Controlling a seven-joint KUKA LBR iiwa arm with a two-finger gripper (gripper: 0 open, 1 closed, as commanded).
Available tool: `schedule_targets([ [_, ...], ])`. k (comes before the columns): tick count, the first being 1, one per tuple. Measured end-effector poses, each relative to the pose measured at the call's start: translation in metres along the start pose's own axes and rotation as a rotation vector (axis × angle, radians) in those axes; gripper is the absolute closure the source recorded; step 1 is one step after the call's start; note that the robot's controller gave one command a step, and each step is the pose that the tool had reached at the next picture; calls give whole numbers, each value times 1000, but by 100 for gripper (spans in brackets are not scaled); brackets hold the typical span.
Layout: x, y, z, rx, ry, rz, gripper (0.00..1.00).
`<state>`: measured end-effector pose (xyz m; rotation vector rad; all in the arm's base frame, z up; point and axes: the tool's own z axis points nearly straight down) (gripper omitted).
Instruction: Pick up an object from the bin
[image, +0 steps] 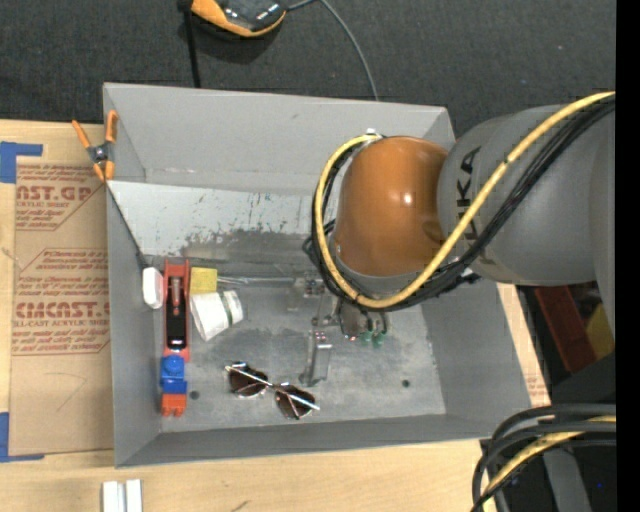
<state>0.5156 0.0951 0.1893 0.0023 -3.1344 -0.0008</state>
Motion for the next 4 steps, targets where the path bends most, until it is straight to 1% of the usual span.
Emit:
schedule_targets([
  [1, -2, -1, -4, -1, -8, 1, 0],
  [2, 5, 21, 62, -2, -9, -22, 0],
  [3, 12, 34, 84, 0, 0, -3, 0],
  [4, 16, 55, 69, -2, -10, -89, 0],
])
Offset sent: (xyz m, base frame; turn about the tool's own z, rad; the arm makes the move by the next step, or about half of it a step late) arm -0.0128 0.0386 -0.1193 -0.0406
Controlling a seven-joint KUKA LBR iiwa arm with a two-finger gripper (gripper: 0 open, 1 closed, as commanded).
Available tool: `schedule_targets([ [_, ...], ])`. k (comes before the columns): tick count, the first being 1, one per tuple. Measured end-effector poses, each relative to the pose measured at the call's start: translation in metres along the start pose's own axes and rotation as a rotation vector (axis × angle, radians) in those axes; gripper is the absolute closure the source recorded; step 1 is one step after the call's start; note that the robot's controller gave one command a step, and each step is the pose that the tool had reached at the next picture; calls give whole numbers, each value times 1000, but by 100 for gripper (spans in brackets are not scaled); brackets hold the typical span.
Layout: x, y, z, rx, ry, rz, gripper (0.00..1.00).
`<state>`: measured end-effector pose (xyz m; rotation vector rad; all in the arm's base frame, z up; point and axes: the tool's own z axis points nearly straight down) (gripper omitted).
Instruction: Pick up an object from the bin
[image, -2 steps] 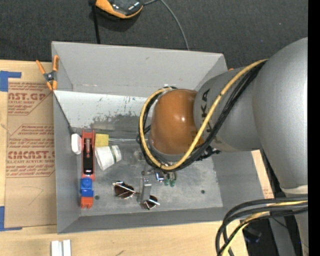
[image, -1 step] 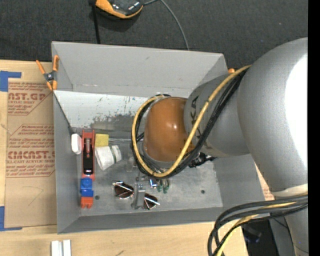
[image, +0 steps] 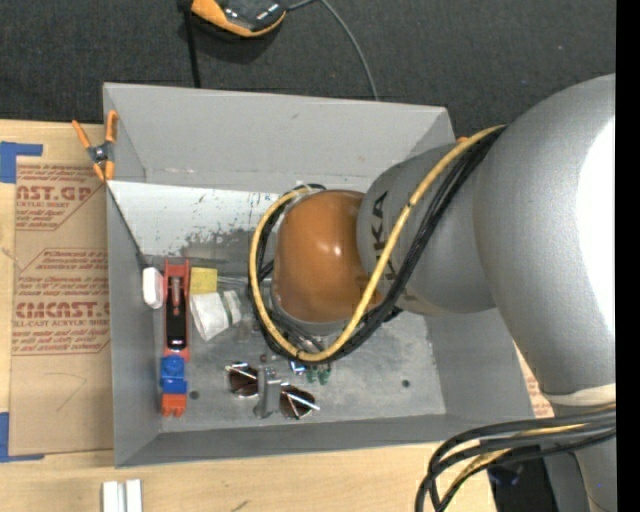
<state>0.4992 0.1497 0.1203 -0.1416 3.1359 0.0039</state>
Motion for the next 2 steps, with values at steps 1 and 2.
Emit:
schedule_targets([
  [1, 9, -1, 46, -1, 5, 28, 0],
  [2, 19, -22, 51, -1, 1, 78, 100],
])
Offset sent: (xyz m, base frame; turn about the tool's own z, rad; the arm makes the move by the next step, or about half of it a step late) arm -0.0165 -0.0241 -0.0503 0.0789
